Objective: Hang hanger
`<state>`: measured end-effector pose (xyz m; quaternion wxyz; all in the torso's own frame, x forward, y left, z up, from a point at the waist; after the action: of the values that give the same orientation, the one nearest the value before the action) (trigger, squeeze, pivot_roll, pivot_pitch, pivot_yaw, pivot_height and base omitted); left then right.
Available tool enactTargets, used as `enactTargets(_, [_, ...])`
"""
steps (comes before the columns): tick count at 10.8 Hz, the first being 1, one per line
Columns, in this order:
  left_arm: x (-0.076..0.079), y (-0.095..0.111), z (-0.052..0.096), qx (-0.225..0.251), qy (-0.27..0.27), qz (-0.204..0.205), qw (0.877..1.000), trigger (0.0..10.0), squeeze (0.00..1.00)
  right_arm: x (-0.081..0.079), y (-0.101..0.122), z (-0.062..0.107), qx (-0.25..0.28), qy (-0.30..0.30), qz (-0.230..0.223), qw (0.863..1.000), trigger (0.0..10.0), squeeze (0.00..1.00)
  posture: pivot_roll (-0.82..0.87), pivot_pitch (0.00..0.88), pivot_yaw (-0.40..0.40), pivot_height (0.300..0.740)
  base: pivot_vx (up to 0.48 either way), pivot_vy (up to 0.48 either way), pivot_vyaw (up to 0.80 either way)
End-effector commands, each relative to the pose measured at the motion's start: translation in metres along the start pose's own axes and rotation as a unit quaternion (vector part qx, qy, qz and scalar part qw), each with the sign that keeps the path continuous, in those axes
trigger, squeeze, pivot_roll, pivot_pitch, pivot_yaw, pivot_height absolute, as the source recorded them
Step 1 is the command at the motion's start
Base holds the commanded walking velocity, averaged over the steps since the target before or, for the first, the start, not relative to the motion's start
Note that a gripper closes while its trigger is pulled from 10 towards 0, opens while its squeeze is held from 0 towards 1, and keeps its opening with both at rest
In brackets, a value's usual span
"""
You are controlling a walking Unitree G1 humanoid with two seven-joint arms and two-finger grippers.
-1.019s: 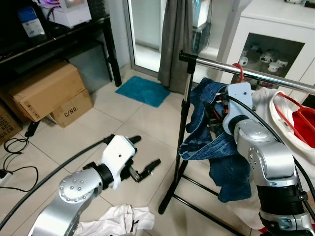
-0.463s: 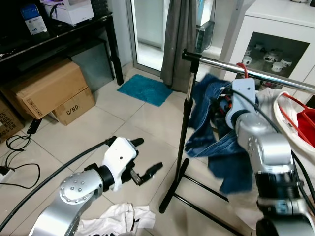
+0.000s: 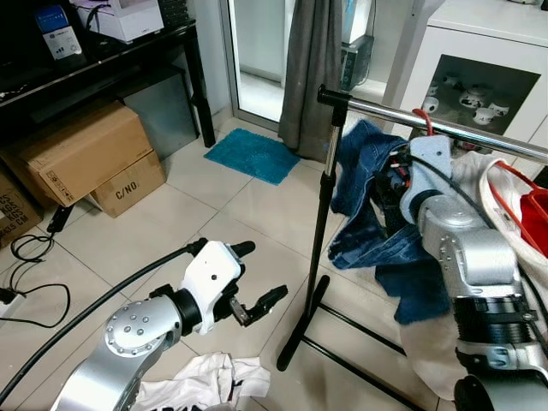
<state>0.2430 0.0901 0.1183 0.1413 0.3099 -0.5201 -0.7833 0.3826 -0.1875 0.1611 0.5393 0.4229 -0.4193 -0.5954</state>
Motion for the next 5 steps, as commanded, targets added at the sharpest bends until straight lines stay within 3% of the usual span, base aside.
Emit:
enactTargets(1, [0.001, 0.002, 0.001, 0.001, -0.006, -0.004, 1.0, 10.0, 0.0, 0.007, 0.006, 0.004, 0.008, -0.006, -0.008, 1.0, 10.0, 1.0, 0.01, 0.0, 0.031, 0.74, 0.0, 0.0, 0.0])
enactTargets(4, [0.002, 0.007, -0.001, 0.009, -0.012, -0.006, 1.0, 10.0, 0.0, 0.02, 0.01, 0.01, 0.001, -0.019, 0.009, 1.0, 10.0, 1.0, 0.01, 0.0, 0.029, 0.74, 0.0, 0.0, 0.0])
enactTargets(5, [0.003, 0.007, -0.002, 0.011, -0.015, -0.004, 1.0, 10.0, 0.0, 0.017, 0.005, 0.009, -0.008, -0.011, 0.012, 1.0, 10.0, 0.89, 0.0, 0.0, 0.031, 0.74, 0.0, 0.0, 0.0])
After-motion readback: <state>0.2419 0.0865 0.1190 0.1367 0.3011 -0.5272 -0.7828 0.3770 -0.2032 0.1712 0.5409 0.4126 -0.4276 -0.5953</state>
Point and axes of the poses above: a point about 5 cm out from each wrist's last joint towards the gripper, its own z axis pointing back from the gripper into the wrist, its own y axis along the axis of the wrist's last joint, x = y × z, the point moved 5 cm from there along -z, pointing out of the wrist towards the gripper, and after that the axes turned 12 degrees about -z, right-handed, at the moved point
